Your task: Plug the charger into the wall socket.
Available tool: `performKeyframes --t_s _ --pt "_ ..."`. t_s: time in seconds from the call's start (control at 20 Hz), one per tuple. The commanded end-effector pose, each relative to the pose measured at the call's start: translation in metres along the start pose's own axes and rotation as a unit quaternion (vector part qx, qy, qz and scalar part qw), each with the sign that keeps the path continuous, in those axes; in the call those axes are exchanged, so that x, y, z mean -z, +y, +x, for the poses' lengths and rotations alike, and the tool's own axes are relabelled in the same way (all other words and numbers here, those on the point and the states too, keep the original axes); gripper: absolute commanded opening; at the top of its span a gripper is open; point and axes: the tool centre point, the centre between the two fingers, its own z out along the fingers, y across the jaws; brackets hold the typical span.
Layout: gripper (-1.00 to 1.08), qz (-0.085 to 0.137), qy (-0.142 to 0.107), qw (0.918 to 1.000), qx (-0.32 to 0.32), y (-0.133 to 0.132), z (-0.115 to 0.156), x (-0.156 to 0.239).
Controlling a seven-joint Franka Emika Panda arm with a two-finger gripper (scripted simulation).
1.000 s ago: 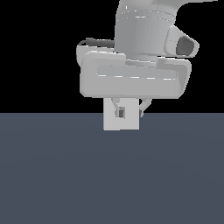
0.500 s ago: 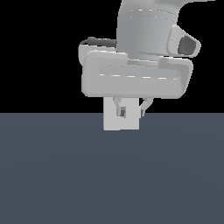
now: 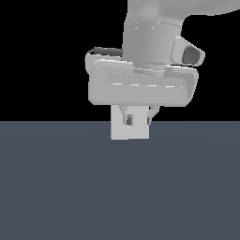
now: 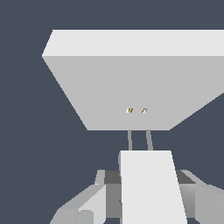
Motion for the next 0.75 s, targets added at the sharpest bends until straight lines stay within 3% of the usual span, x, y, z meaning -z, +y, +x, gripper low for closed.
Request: performKeyframes --t_s 0.0,0.35,0.7 --pt "-1.0 0.0 0.0 1.0 0.0 0.0 0.009 -0.005" --pt "-1.0 0.0 0.0 1.0 0.0 0.0 0.029 -0.014" --pt "-1.0 0.0 0.0 1.0 0.001 0.0 0.03 -0.016"
